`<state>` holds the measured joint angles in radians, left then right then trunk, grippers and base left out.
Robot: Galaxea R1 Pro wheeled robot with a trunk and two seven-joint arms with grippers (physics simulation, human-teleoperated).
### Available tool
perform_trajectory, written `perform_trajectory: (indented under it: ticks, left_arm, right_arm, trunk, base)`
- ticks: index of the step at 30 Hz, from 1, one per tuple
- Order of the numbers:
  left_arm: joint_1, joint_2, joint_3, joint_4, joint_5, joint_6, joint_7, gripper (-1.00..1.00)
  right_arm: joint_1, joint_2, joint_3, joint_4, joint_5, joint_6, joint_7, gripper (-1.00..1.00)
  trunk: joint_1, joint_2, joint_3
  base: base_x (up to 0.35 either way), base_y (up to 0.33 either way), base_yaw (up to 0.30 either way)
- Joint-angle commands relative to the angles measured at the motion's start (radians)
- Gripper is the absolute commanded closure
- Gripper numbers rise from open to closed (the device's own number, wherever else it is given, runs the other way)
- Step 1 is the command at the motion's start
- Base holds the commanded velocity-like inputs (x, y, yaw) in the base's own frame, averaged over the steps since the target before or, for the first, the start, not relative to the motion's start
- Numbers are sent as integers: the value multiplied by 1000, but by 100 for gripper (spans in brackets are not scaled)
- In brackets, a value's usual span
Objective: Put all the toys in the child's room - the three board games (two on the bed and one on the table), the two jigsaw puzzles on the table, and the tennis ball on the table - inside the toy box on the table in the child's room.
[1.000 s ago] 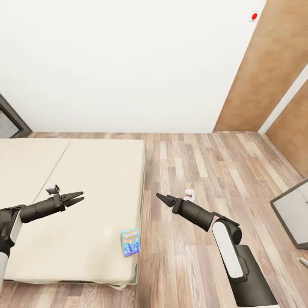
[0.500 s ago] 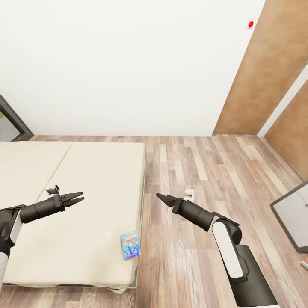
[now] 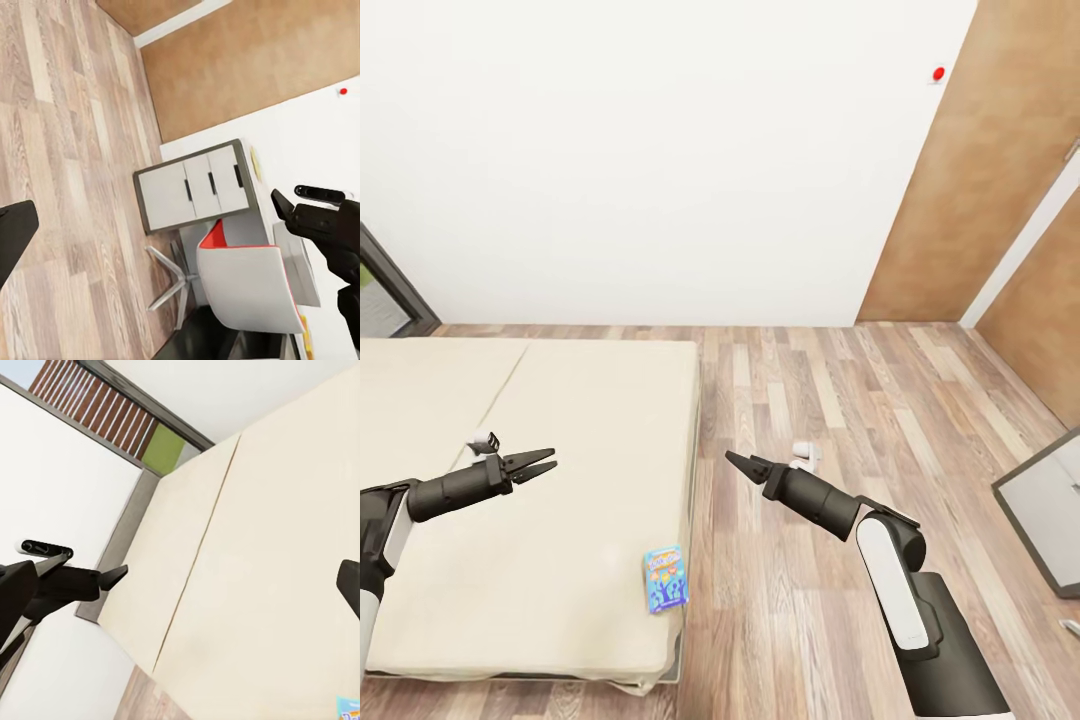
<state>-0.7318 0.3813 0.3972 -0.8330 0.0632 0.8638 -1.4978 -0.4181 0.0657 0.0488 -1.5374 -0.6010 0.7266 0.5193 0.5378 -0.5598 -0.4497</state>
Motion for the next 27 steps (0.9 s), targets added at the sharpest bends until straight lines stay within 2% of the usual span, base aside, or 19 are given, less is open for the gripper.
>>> perform_trajectory:
  ticks: [1, 27]
  left_arm:
    - [-1, 0, 0, 0, 0, 11, -4, -100]
    - [-1, -2, -2, 0, -1, 10, -3, -100]
  right_arm:
    - [-1, 0, -1, -1, -3, 7, 0, -100]
    - [5, 0, -1, -6, -3, 7, 0, -100]
  trunk:
    - [0, -1, 0]
    - [0, -1, 44]
  base:
    - [0, 0, 0]
    - [0, 0, 0]
